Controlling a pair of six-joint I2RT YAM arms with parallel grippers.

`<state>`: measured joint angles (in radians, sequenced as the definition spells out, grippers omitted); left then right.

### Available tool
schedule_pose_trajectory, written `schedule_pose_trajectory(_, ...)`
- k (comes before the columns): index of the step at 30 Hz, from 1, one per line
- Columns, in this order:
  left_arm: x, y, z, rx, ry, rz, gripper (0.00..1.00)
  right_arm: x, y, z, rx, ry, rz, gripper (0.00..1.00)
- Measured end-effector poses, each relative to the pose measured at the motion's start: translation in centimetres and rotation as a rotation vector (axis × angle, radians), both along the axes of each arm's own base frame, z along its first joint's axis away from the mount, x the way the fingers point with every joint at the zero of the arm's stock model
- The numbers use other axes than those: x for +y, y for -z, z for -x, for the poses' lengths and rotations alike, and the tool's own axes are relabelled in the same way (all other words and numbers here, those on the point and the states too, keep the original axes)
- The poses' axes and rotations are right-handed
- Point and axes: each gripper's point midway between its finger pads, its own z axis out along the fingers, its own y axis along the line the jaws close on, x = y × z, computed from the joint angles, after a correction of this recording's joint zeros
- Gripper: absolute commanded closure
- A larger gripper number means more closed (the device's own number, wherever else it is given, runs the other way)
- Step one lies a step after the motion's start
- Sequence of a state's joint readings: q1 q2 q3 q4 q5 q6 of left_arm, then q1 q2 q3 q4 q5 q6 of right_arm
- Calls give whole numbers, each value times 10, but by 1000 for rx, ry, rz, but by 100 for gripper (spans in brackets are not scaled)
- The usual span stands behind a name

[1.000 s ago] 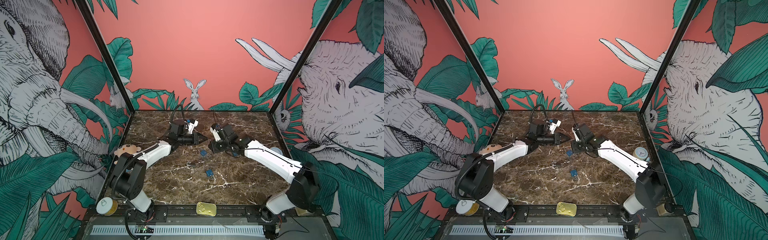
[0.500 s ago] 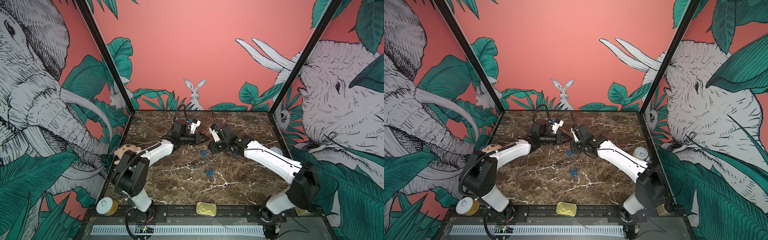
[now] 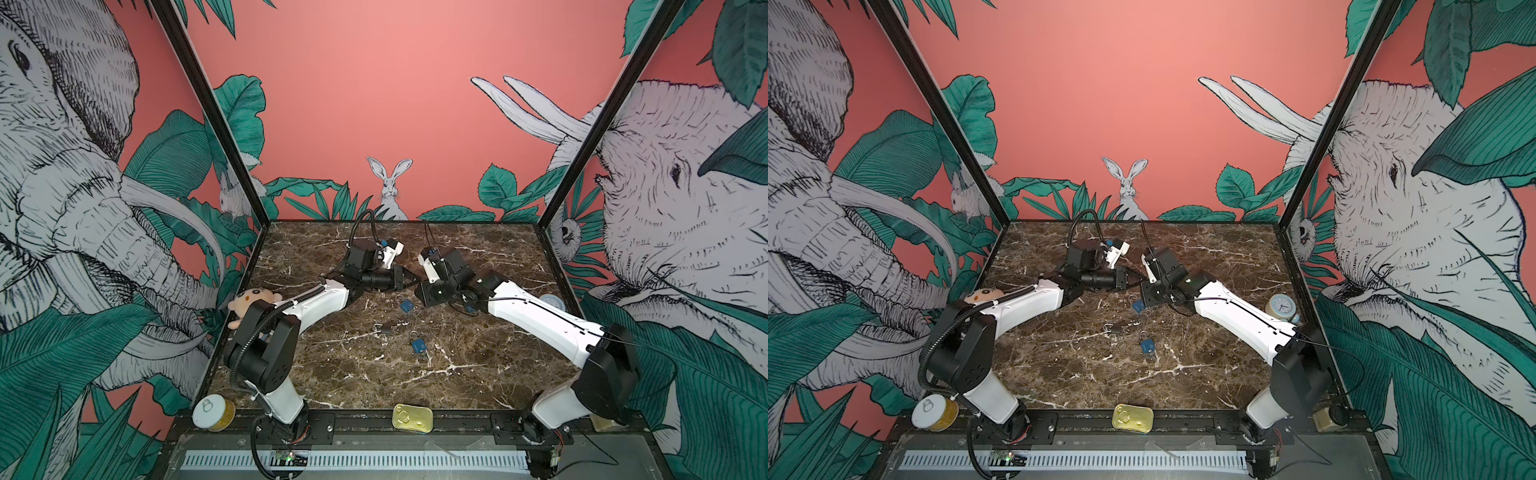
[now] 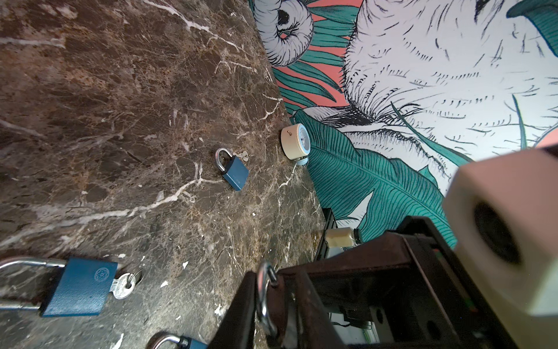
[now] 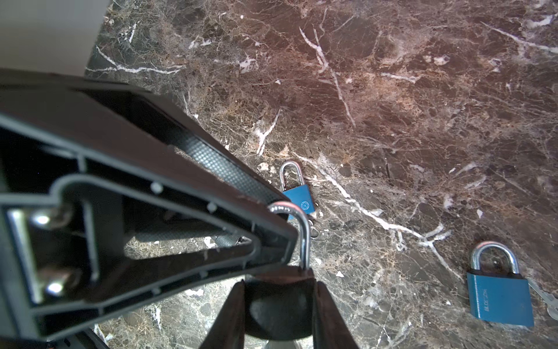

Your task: Lock with the key

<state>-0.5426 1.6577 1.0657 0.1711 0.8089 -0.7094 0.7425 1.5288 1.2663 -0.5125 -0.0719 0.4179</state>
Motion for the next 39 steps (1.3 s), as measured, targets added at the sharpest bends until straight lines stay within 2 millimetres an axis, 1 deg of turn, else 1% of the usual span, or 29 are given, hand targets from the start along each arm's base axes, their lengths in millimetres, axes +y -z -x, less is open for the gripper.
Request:
schedule_pose_trajectory(5, 0, 0, 0, 0, 0, 0, 80, 0, 0, 0, -1, -1, 0, 78)
schedule_pose_trajectory(10, 0, 0, 0, 1, 0, 0, 80, 1, 0, 1, -1, -2, 0, 78)
schedule_pose_trajectory(13, 0, 0, 0, 2, 0, 0, 77, 2, 0, 1, -1, -5, -1, 78)
schedule_pose_trajectory(18, 0, 0, 0, 2, 1, 0, 78, 3, 0, 2, -1, -8, -1, 78)
schedule_pose_trajectory(23, 0, 2, 0, 4, 1, -2, 84, 3, -1, 3, -1, -10, -1, 78)
schedule_pose_trajectory(26, -1, 4, 0, 10, 2, -4, 85, 3, -2, 3, -3, -11, -3, 78)
schedule_pose_trajectory(29, -1, 4, 1, 16, 8, -1, 90, 3, -3, 3, -5, -10, -4, 78)
schedule_pose_trajectory(31, -3, 1, 1, 10, 15, 10, 99, 3, -3, 3, -5, -8, -1, 78)
schedule_pose_trajectory(34, -4, -3, 1, 4, 19, 17, 100, 2, -4, 2, -10, -5, -1, 78)
schedule_pose_trajectory(36, -4, -3, 1, 5, 19, 17, 100, 2, -4, 2, -11, -5, -1, 75)
schedule_pose_trajectory(38, -4, -4, 0, 12, 15, 21, 100, 2, -4, 2, -11, -5, -2, 56)
schedule_pose_trajectory(39, -4, -4, 0, 13, 12, 24, 100, 3, -5, 2, -13, -6, -4, 51)
